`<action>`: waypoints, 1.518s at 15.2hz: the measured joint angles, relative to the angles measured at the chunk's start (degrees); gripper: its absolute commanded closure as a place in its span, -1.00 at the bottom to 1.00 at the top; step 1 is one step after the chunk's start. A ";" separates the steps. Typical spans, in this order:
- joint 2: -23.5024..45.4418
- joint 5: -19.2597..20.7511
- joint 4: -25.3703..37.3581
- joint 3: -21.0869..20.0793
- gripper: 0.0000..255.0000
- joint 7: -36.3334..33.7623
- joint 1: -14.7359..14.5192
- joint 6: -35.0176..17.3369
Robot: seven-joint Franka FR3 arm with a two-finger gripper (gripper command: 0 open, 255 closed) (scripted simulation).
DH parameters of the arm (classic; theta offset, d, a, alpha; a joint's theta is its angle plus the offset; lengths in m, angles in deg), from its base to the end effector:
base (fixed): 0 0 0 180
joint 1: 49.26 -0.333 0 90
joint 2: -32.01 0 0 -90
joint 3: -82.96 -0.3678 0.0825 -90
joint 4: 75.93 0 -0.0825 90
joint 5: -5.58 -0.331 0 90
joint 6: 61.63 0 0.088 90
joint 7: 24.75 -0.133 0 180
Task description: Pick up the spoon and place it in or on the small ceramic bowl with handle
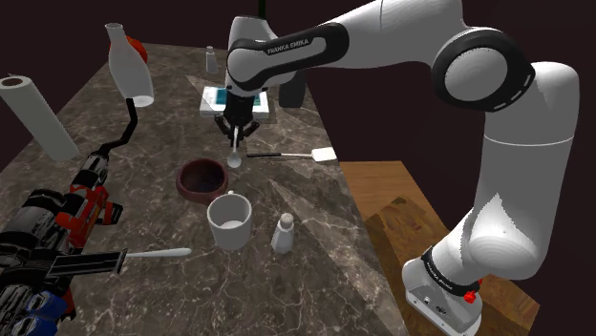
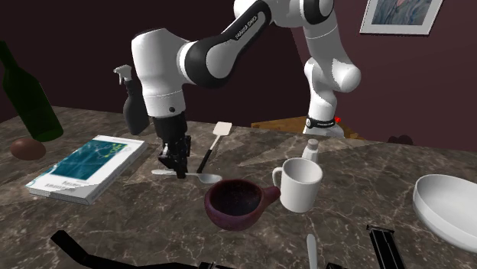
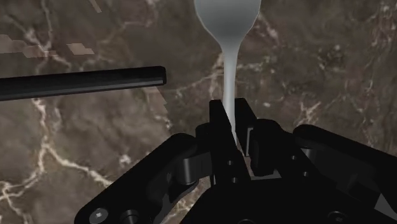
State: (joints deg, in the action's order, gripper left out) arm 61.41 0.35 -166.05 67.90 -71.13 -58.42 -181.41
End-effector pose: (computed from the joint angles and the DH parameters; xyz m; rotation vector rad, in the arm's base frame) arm 0.6194 0.2526 0.3995 -2.8774 0.6818 0.1537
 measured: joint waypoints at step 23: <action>-3.95 -0.18 11.68 -0.47 1.00 -2.17 -0.02 15.37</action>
State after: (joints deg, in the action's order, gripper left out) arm 57.46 0.17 -154.37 67.43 -73.31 -58.44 -166.04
